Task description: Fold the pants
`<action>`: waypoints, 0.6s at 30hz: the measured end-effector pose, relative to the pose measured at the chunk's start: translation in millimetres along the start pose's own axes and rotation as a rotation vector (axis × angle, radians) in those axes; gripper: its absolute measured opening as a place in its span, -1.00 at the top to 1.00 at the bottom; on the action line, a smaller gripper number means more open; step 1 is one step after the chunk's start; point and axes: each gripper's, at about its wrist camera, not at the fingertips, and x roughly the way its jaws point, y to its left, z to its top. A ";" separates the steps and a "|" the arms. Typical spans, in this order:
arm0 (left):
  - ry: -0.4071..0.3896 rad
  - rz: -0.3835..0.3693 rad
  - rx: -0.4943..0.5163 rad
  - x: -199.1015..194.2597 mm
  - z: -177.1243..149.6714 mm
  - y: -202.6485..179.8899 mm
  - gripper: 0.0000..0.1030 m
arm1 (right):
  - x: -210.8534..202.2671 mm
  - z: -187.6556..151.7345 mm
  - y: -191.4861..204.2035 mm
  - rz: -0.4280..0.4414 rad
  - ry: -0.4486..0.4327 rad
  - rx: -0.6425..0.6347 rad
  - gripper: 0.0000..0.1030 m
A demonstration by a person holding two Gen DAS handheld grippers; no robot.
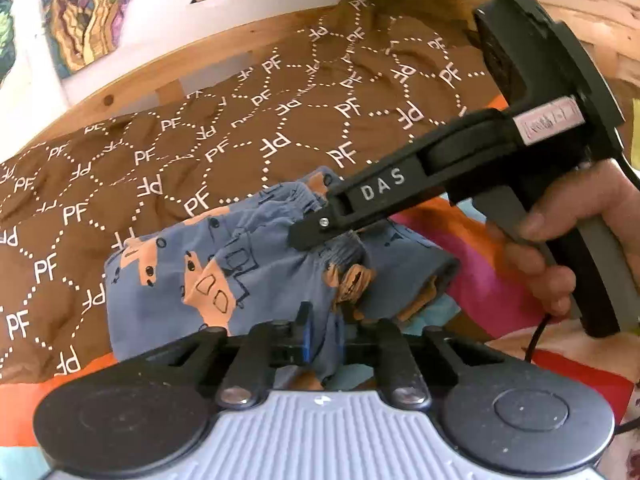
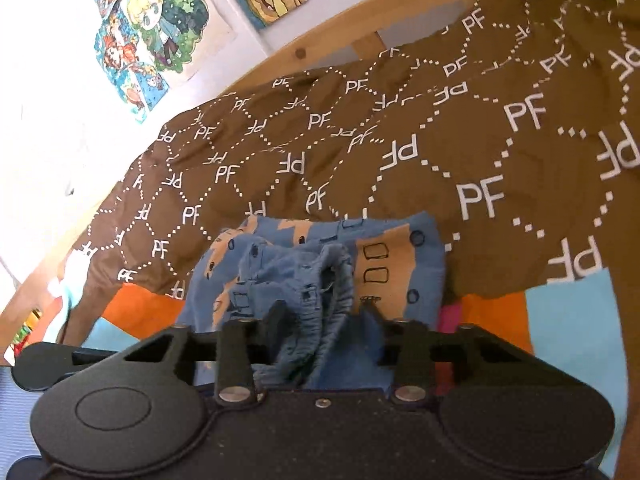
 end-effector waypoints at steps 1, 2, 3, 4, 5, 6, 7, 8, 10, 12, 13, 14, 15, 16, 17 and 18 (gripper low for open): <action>-0.001 -0.001 -0.009 -1.2 1.0 1.0 0.80 | -1.4 0.0 1.7 0.001 -0.007 -0.002 0.54; -0.003 0.000 -0.019 -2.9 2.2 1.8 0.81 | -2.7 0.5 3.7 0.003 -0.012 -0.007 0.64; -0.009 0.001 -0.028 -5.2 3.8 2.5 0.82 | -4.3 1.4 5.8 0.006 -0.017 -0.011 0.69; -0.015 0.002 -0.036 -8.0 5.8 2.8 0.82 | -6.8 2.9 7.9 0.007 -0.025 -0.017 0.70; -0.023 0.003 -0.041 -10.5 7.9 2.6 0.82 | -9.6 4.7 9.6 0.007 -0.035 -0.023 0.72; -0.032 0.004 -0.042 -13.4 10.5 1.8 0.82 | -13.4 7.0 10.9 0.010 -0.047 -0.028 0.73; -0.039 0.004 -0.040 -15.4 12.9 0.5 0.82 | -16.3 9.0 11.4 0.012 -0.055 -0.029 0.73; -0.046 0.003 -0.037 -17.0 15.3 -1.1 0.82 | -19.7 11.2 11.4 0.012 -0.063 -0.030 0.73; -0.058 -0.006 -0.030 -19.4 21.5 -5.7 0.82 | -26.9 15.2 10.4 0.005 -0.077 -0.032 0.73; -0.065 -0.019 -0.022 -19.1 26.5 -11.3 0.82 | -33.1 17.5 7.8 -0.007 -0.083 -0.030 0.73; -0.066 -0.026 -0.017 -17.7 29.3 -14.6 0.82 | -36.4 18.2 5.2 -0.018 -0.083 -0.027 0.73; -0.065 -0.031 -0.012 -15.5 31.4 -17.3 0.82 | -38.8 18.7 2.6 -0.030 -0.085 -0.023 0.73; -0.061 -0.037 -0.006 -12.1 33.6 -21.0 0.82 | -41.1 18.8 -0.4 -0.040 -0.083 -0.019 0.73; -0.055 -0.045 -0.004 -9.1 34.8 -23.3 0.82 | -42.4 18.8 -3.9 -0.050 -0.079 -0.011 0.73; -0.044 -0.054 0.000 -4.9 35.7 -25.5 0.82 | -42.3 18.4 -7.4 -0.057 -0.072 0.000 0.73; -0.024 -0.063 0.008 0.5 35.8 -27.6 0.81 | -41.4 18.3 -11.1 -0.061 -0.060 0.012 0.72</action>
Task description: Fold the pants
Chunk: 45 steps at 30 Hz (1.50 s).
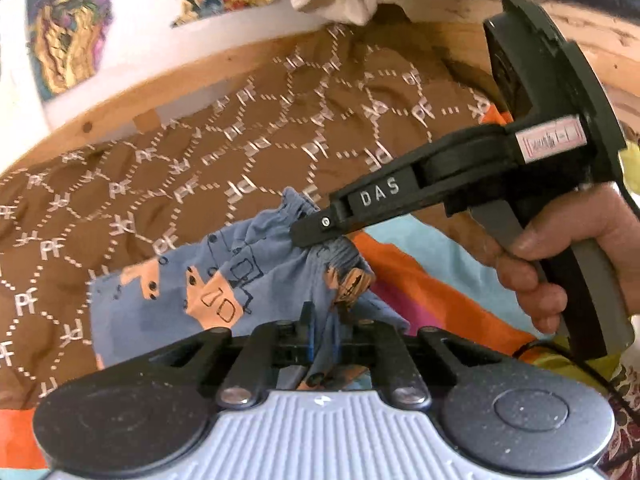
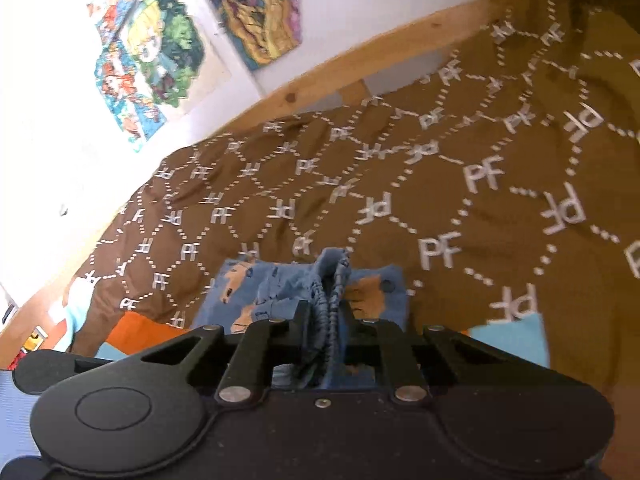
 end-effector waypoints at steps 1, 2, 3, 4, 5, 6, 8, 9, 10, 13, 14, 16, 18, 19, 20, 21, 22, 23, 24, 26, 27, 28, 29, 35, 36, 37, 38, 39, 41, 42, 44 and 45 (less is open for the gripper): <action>0.018 -0.003 0.005 4.5 -0.8 -1.1 0.81 | 1.8 -0.8 -3.6 -0.006 0.013 0.008 0.70; 0.031 -0.002 0.003 7.7 -3.0 -1.1 0.75 | 3.1 -2.4 -5.9 -0.020 0.020 0.011 0.64; 0.043 -0.015 -0.004 9.6 -5.4 -0.1 0.61 | 4.8 -4.0 -7.8 -0.037 0.027 0.010 0.55; 0.045 -0.034 -0.020 8.8 -7.8 1.9 0.50 | 5.9 -6.0 -8.7 -0.058 0.033 -0.003 0.50; 0.042 -0.060 -0.038 6.0 -9.8 4.4 0.20 | 5.9 -7.4 -8.8 -0.086 0.036 -0.024 0.40; 0.033 -0.083 -0.056 1.3 -11.8 7.1 -0.05 | 5.1 -8.9 -8.2 -0.113 0.037 -0.043 0.21; -0.001 -0.104 -0.095 -12.1 -16.2 14.3 -0.24 | 0.8 -10.8 -5.4 -0.159 0.022 -0.088 -0.14; -0.017 -0.096 -0.118 -19.1 -19.0 20.2 -0.27 | -1.5 -11.8 -3.1 -0.190 0.011 -0.112 -0.44; -0.031 -0.073 -0.143 -24.2 -21.3 25.9 -0.27 | -3.4 -12.8 0.1 -0.219 -0.005 -0.141 -0.54; -0.044 0.112 -0.248 -29.0 -27.4 48.3 -0.62 | -7.8 -18.1 15.1 -0.304 -0.075 -0.246 -0.86; -0.041 0.194 -0.287 -27.5 -29.4 56.0 -0.81 | -8.6 -20.0 20.1 -0.327 -0.104 -0.266 -0.96; -0.009 0.355 -0.376 -19.0 -35.0 72.9 -0.87 | -8.5 -26.0 29.8 -0.355 -0.149 -0.304 -0.98; 0.037 0.404 -0.464 -6.6 -39.6 90.3 -0.87 | -4.2 -33.0 41.1 -0.367 -0.167 -0.364 -0.98; 0.051 0.406 -0.499 -2.6 -43.4 95.3 -0.87 | -0.5 -36.5 47.6 -0.367 -0.167 -0.403 -0.98; 0.066 0.408 -0.532 1.6 -47.4 98.4 -0.88 | 4.4 -40.6 54.4 -0.366 -0.161 -0.443 -0.98; 0.082 0.405 -0.556 5.5 -51.8 100.5 -0.91 | 9.5 -44.8 60.0 -0.366 -0.145 -0.487 -0.98; 0.099 0.402 -0.567 9.6 -56.3 100.4 -0.91 | 14.8 -49.4 65.1 -0.367 -0.127 -0.530 -0.98; 0.118 0.406 -0.569 13.3 -61.0 99.1 -0.92 | 20.0 -53.7 69.7 -0.369 -0.109 -0.568 -0.98; 0.132 0.417 -0.570 15.5 -66.2 97.4 -0.96 | 24.8 -58.9 72.8 -0.371 -0.085 -0.608 -0.98; 0.148 0.440 -0.597 15.7 -76.9 96.9 -1.00 | 30.3 -69.9 75.7 -0.407 -0.018 -0.688 -0.98; 0.146 0.430 -0.628 12.3 -82.1 97.6 -1.00 | 28.9 -72.0 74.4 -0.419 -0.003 -0.708 -0.98; 0.142 0.420 -0.657 10.4 -85.3 100.0 -1.00 | 24.5 -71.0 71.8 -0.424 -0.002 -0.700 -0.98; 0.142 0.418 -0.667 8.1 -86.0 102.0 -1.00 | 20.9 -67.4 68.7 -0.429 0.010 -0.679 -0.98; 0.157 0.423 -0.634 -5.1 -90.2 106.5 -1.00 | -6.8 -43.8 51.3 -0.387 0.108 -0.576 -0.99; 0.159 0.425 -0.634 -9.4 -88.9 106.8 -0.99 | -12.7 -42.4 50.2 -0.401 0.098 -0.581 -0.99; 0.153 0.429 -0.629 -14.0 -87.4 107.0 -0.99 | -18.6 -42.3 50.7 -0.436 0.064 -0.601 -0.99; 0.127 0.434 -0.618 -19.8 -84.9 107.2 -0.99 | -23.9 -42.0 51.0 -0.473 0.013 -0.628 -0.99; 0.093 0.437 -0.608 -23.6 -81.1 108.3 -0.99 | -26.6 -41.3 51.3 -0.490 -0.029 -0.641 -0.99; 0.015 0.430 -0.570 -26.0 -68.4 110.8 -0.99 | -29.4 -36.8 50.2 -0.499 -0.131 -0.607 -0.99; 0.001 0.427 -0.552 -22.4 -61.1 112.3 -0.99 | -28.7 -35.4 49.4 -0.483 -0.188 -0.563 -0.99; -0.017 0.421 -0.520 -10.5 -43.1 116.3 -0.99 | -19.1 -30.9 47.1 -0.444 -0.232 -0.507 -0.99; -0.038 0.411 -0.509 -2.7 -34.3 118.3 -0.99 | -8.4 -28.8 47.9 -0.427 -0.228 -0.506 -0.99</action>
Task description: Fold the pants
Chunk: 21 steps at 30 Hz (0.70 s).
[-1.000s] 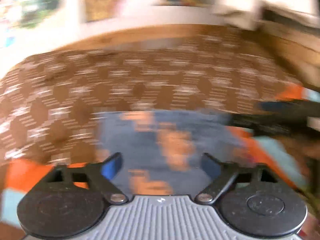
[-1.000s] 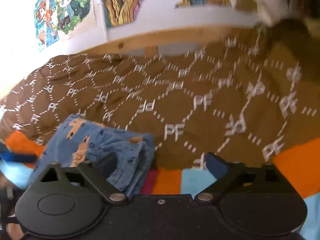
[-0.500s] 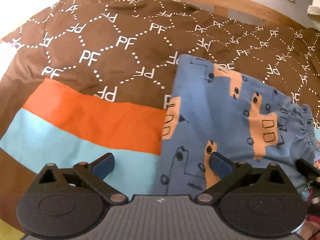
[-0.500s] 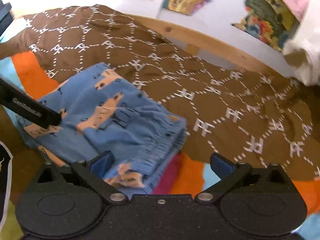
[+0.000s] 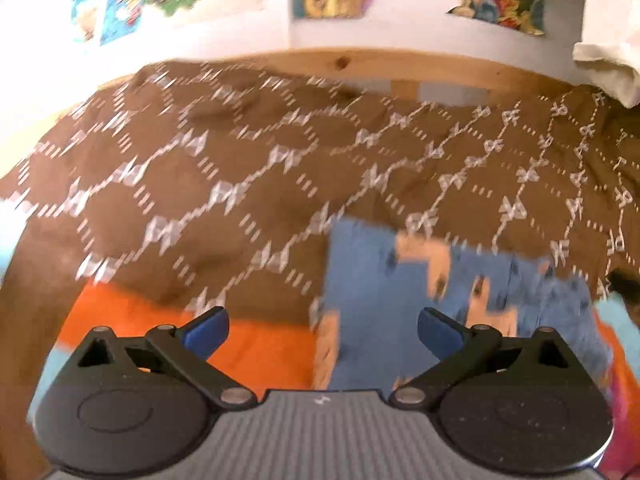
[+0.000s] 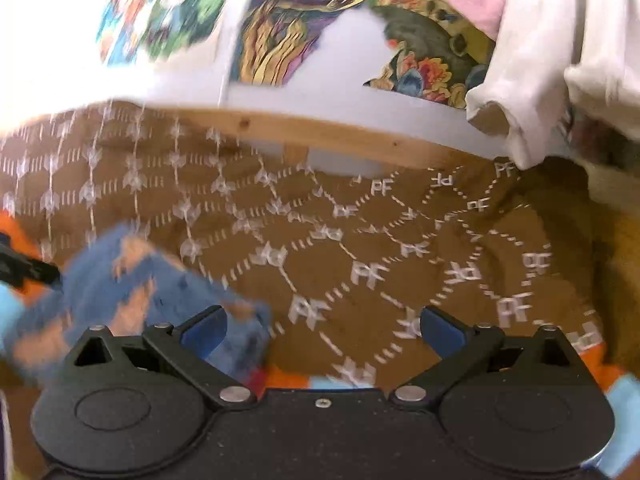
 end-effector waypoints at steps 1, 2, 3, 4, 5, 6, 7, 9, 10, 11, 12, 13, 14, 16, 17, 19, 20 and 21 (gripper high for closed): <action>-0.015 -0.014 0.007 7.7 5.7 -4.7 -0.99 | 10.6 0.6 6.8 0.018 0.005 -0.019 -0.99; -0.022 -0.022 0.020 15.9 10.5 -10.3 -0.99 | 20.1 0.4 14.2 0.036 0.019 -0.048 -0.99; -0.021 -0.020 0.040 25.4 14.1 -16.6 -0.99 | 29.3 -0.4 21.3 0.053 0.040 -0.078 -0.99; -0.012 -0.009 0.072 36.9 18.2 -23.3 -0.99 | 38.2 -2.6 27.5 0.065 0.065 -0.105 -0.99; 0.001 0.008 0.102 47.7 20.3 -28.6 -0.99 | 46.0 -5.6 32.2 0.067 0.086 -0.127 -0.99; 0.021 0.042 0.138 61.1 22.0 -33.1 -1.00 | 51.7 -8.4 33.8 0.056 0.104 -0.144 -0.99; 0.037 0.071 0.162 71.0 21.6 -36.4 -1.00 | 57.6 -13.0 33.7 0.037 0.125 -0.157 -0.99; 0.055 0.062 0.164 86.3 21.8 -32.6 -1.00 | 59.9 -18.4 22.3 0.040 0.146 -0.116 -0.99; 0.052 0.040 0.136 88.9 21.7 -28.1 -1.00 | 59.4 -19.3 14.7 0.053 0.152 -0.077 -0.99; 0.054 0.025 0.112 89.9 21.6 -24.3 -1.00 | 59.7 -19.8 9.4 0.061 0.161 -0.051 -0.99; 0.061 0.014 0.096 90.2 21.4 -21.8 -1.00 | 59.4 -19.6 5.3 0.077 0.167 -0.028 -0.99; 0.066 0.009 0.086 89.5 21.1 -19.9 -1.00 | 58.0 -19.1 3.2 0.089 0.167 -0.007 -0.99; 0.067 0.009 0.080 87.0 21.1 -17.9 -1.00 | 55.5 -17.6 1.2 0.096 0.164 0.020 -0.99; 0.071 0.008 0.067 81.6 22.2 -14.6 -1.00 | 47.9 -13.2 -1.8 0.073 0.142 0.068 -0.99; 0.072 0.011 0.067 78.0 22.9 -13.6 -0.99 | 43.3 -11.7 -3.9 0.076 0.130 0.091 -0.99; 0.073 0.022 0.065 68.5 23.6 -11.9 -0.99 | 36.4 -8.8 -5.8 0.073 0.110 0.122 -0.99; 0.071 0.018 0.061 61.6 22.6 -11.5 -0.99 | 36.1 -8.5 -4.4 0.051 0.103 0.113 -0.99; 0.067 0.009 0.057 57.1 21.3 -11.0 -0.99 | 38.2 -8.4 -2.9 0.030 0.102 0.090 -0.99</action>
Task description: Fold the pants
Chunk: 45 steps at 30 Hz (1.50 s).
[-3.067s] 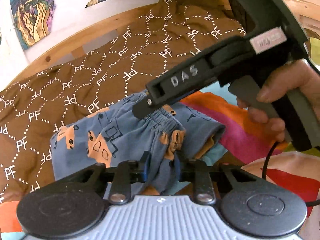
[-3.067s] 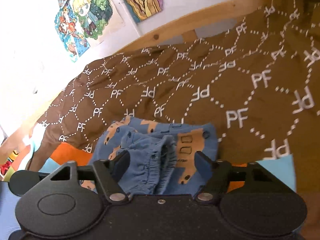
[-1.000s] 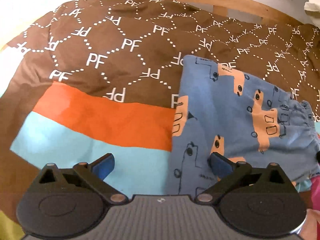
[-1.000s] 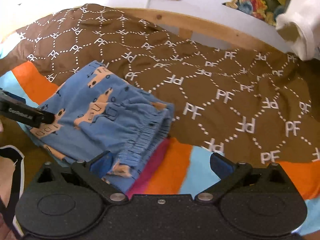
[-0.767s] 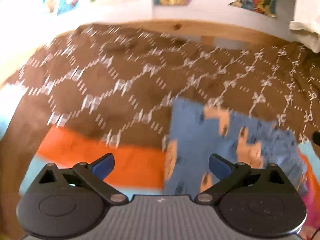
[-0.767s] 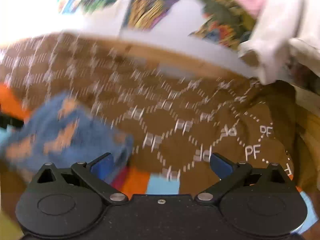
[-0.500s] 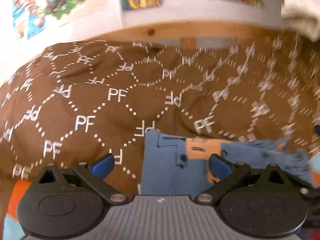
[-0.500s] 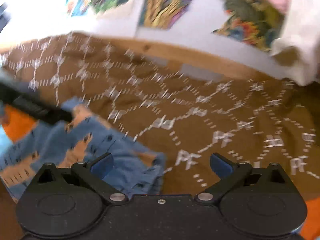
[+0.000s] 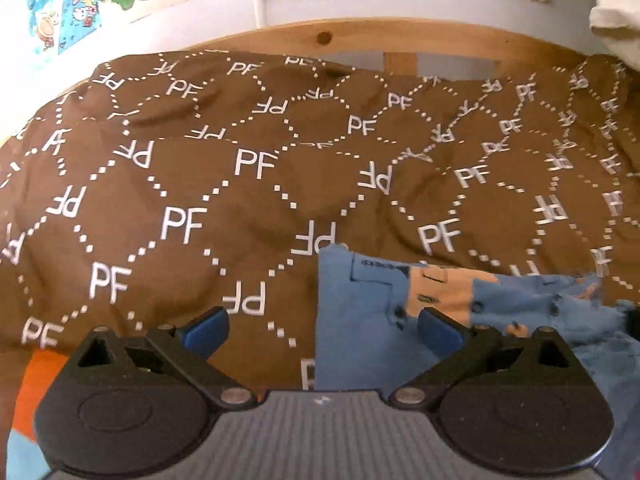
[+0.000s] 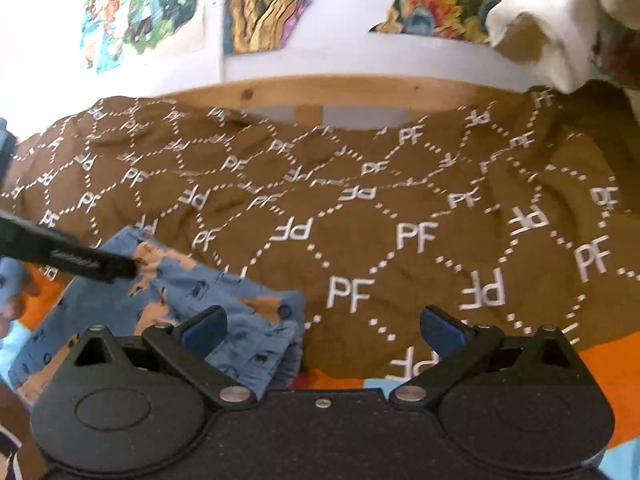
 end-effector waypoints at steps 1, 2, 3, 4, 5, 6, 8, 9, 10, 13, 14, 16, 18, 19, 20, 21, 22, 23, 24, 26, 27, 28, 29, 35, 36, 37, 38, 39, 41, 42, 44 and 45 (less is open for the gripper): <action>-0.003 -0.008 -0.001 -6.8 -3.7 -0.5 -0.99 | 5.1 -0.9 3.0 -0.022 0.005 -0.033 -0.99; -0.003 -0.011 0.001 -13.1 -7.2 -1.1 -0.99 | 13.0 -2.2 4.8 -0.038 0.025 -0.062 -0.99; 0.000 -0.012 0.006 -19.5 -13.7 -2.5 -0.99 | 22.4 -5.3 4.9 -0.051 0.063 -0.084 -0.99; 0.007 -0.011 0.014 -24.7 -19.5 -4.0 -0.99 | 29.6 -8.8 3.0 -0.054 0.097 -0.079 -0.99; 0.015 -0.009 0.022 -27.6 -24.7 -6.1 -0.99 | 30.3 -9.8 -0.9 -0.050 0.104 -0.047 -0.99; 0.030 -0.004 0.036 -31.6 -34.3 -8.1 -0.99 | 26.9 -8.6 -4.0 -0.051 0.098 -0.018 -0.99; 0.061 0.010 0.068 -39.0 -51.2 -11.1 -0.99 | 14.7 -3.1 -2.9 -0.064 0.072 -0.018 -0.99; 0.070 0.022 0.088 -43.2 -60.6 -12.6 -0.99 | 9.2 -0.1 -0.2 -0.066 0.067 -0.026 -0.99; 0.063 0.030 0.095 -48.2 -67.5 -12.9 -0.99 | 1.9 3.0 3.5 -0.065 0.066 -0.029 -0.99; 0.040 0.040 0.104 -65.3 -81.0 -12.0 -0.99 | -23.5 6.8 13.1 0.045 0.079 -0.030 -0.99; 0.045 0.042 0.103 -67.5 -82.4 -11.5 -0.99 | -30.2 5.0 16.4 0.080 0.096 -0.039 -0.99; 0.063 0.043 0.094 -71.3 -84.4 -10.1 -0.99 | -36.4 0.0 25.8 0.110 0.148 -0.101 -0.99; 0.072 0.046 0.081 -73.4 -85.2 -9.6 -0.99 | -30.7 -7.6 38.4 0.107 0.227 -0.217 -0.99; 0.077 0.045 0.074 -73.7 -85.1 -9.4 -0.99 | -27.3 -11.9 43.7 0.094 0.247 -0.268 -0.99; 0.082 0.047 0.069 -73.7 -85.0 -9.4 -0.99 | -28.7 -13.3 44.7 0.096 0.246 -0.287 -0.99; 0.084 0.047 0.066 -73.4 -85.3 -9.4 -0.99 | -30.4 -10.8 44.6 0.100 0.243 -0.292 -0.99; 0.086 0.048 0.062 -74.1 -85.4 -9.1 -0.99 | -32.1 -7.5 44.2 0.104 0.240 -0.298 -0.99; 0.088 0.047 0.059 -74.7 -85.8 -8.9 -0.99 | -34.2 -5.3 42.9 0.108 0.237 -0.306 -0.99; 0.091 0.045 0.058 -75.3 -85.8 -8.5 -0.99 | -35.9 -2.9 41.3 0.111 0.236 -0.320 -0.99; 0.095 0.040 0.061 -74.2 -85.9 -7.7 -0.99 | -38.4 -1.5 37.8 0.115 0.228 -0.329 -0.99; 0.097 0.037 0.062 -74.1 -85.8 -7.0 -0.99 | -39.7 -1.0 35.3 0.121 0.226 -0.325 -0.99; 0.099 0.034 0.062 -73.8 -85.6 -6.5 -0.99 | -40.1 0.1 32.3 0.125 0.227 -0.316 -0.99; 0.102 0.032 0.060 -73.4 -85.2 -6.0 -0.99 | -40.3 1.2 29.2 0.127 0.226 -0.306 -0.99; 0.115 0.030 0.036 -72.9 -85.4 -4.6 -0.99 | -39.9 6.9 17.4 0.139 0.221 -0.239 -0.99; 0.119 0.029 0.032 -73.2 -85.7 -4.0 -0.99 | -39.1 6.5 16.4 0.144 0.231 -0.233 -0.99; 0.123 0.027 0.027 -73.7 -85.9 -3.4 -0.99 | -38.6 6.0 15.9 0.149 0.239 -0.232 -0.99; 0.128 0.026 0.023 -74.2 -86.0 -2.7 -0.99 | -38.4 5.3 15.6 0.151 0.246 -0.235 -0.99; 0.135 0.023 0.018 -75.1 -86.2 -1.7 -0.99 | -38.5 4.6 15.4 0.153 0.251 -0.243 -0.99; 0.152 0.015 0.013 -77.5 -87.1 0.5 -0.99 | -38.3 3.5 15.4 0.155 0.260 -0.260 -0.99; 0.162 0.011 0.010 -78.6 -87.8 1.8 -0.99 | -37.9 2.9 15.2 0.154 0.264 -0.264 -0.99; 0.193 -0.003 0.009 -80.8 -89.7 4.5 -1.00 | -36.6 2.2 14.3 0.157 0.273 -0.266 -0.99; 0.206 -0.010 0.015 -81.8 -90.5 5.6 -1.00 | -36.1 2.2 13.1 0.160 0.274 -0.259 -0.99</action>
